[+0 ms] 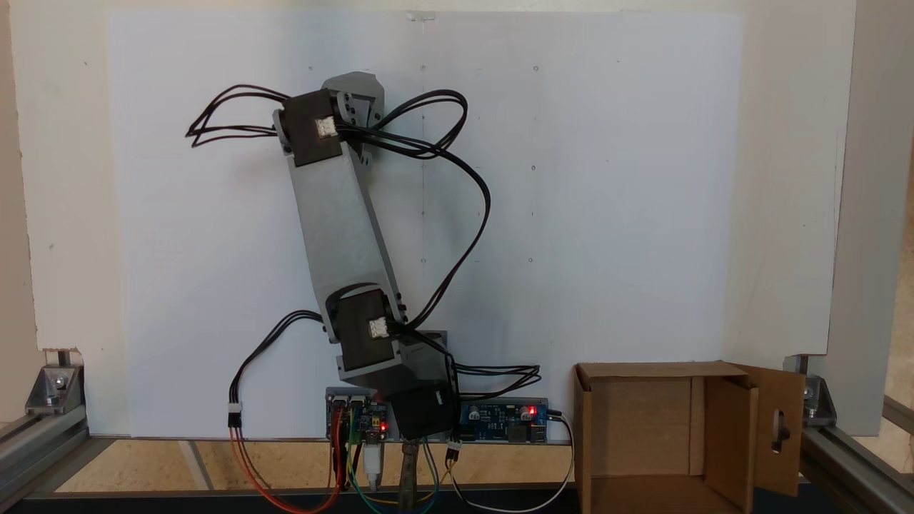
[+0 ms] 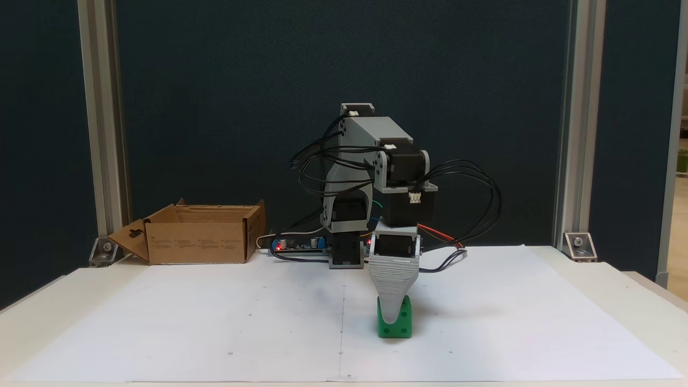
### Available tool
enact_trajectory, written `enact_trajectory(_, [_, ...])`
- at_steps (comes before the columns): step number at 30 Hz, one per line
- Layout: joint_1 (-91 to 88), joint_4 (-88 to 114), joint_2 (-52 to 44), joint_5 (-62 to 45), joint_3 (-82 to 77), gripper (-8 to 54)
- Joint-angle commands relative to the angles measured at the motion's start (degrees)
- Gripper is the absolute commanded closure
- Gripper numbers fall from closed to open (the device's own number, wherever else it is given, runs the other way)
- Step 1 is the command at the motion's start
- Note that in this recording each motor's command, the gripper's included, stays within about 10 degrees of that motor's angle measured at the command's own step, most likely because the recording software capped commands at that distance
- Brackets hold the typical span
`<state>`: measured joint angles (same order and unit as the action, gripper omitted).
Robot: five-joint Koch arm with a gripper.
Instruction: Grasp a green dice and put it in the bin.
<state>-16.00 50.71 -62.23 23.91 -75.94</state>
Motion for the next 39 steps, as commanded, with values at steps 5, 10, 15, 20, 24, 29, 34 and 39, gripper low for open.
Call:
enact_trajectory(5, [-0.53,-1.05,0.0,3.25,1.14,2.6])
enact_trajectory(10, [-0.35,-2.2,0.97,2.9,1.14,3.3])
enact_trajectory(15, [-0.26,-2.72,1.23,2.46,1.14,3.3])
enact_trajectory(20, [-0.26,-2.81,1.41,2.29,1.14,3.3])
enact_trajectory(24, [0.09,-2.81,1.58,2.2,1.14,3.3])
enact_trajectory(29, [0.53,-2.9,2.2,1.76,1.14,3.3])
enact_trajectory(34, [0.97,-2.9,2.81,1.49,1.14,3.3])
enact_trajectory(39, [1.05,-2.99,2.9,1.05,1.14,3.3])
